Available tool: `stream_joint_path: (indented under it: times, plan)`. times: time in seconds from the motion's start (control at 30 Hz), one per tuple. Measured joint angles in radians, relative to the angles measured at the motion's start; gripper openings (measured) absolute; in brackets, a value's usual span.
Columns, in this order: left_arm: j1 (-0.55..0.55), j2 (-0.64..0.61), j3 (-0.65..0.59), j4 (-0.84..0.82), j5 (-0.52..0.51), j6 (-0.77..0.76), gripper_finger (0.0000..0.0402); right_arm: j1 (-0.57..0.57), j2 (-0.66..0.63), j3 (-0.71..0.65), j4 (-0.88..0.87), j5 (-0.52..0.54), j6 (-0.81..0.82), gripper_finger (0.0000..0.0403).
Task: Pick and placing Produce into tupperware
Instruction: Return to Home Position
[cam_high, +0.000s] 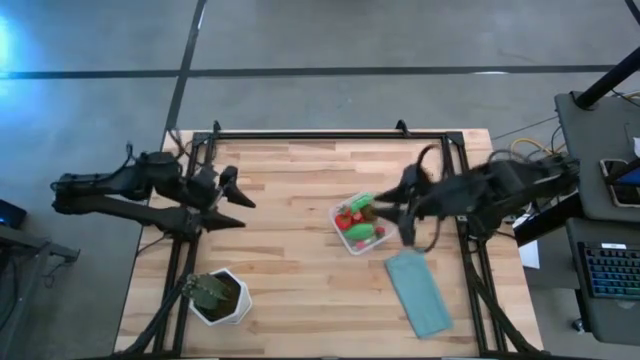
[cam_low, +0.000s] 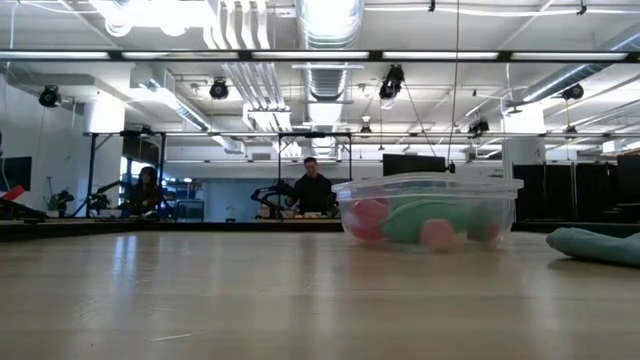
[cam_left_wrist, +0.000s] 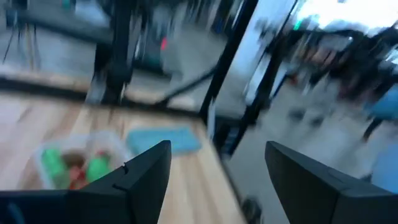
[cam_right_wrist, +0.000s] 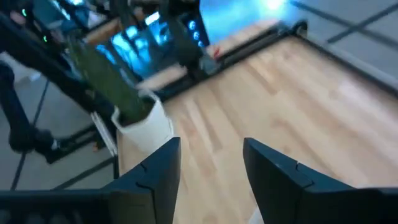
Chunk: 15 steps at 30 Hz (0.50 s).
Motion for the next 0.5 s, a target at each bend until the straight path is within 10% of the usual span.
stream_joint_path:
  times: [0.17, 0.5]
  plan:
    - [-0.01, -0.157, -0.263, 0.299, 0.049, -0.059, 0.0246, 0.012, -0.098, -0.303, 0.234, -0.095, -0.024, 0.0167]
    - [-0.002, -0.541, -0.324, 0.236, 0.004, 0.071, 0.0246, -0.007, -0.665, -0.719, 0.499, -0.077, -0.19, 0.0164]
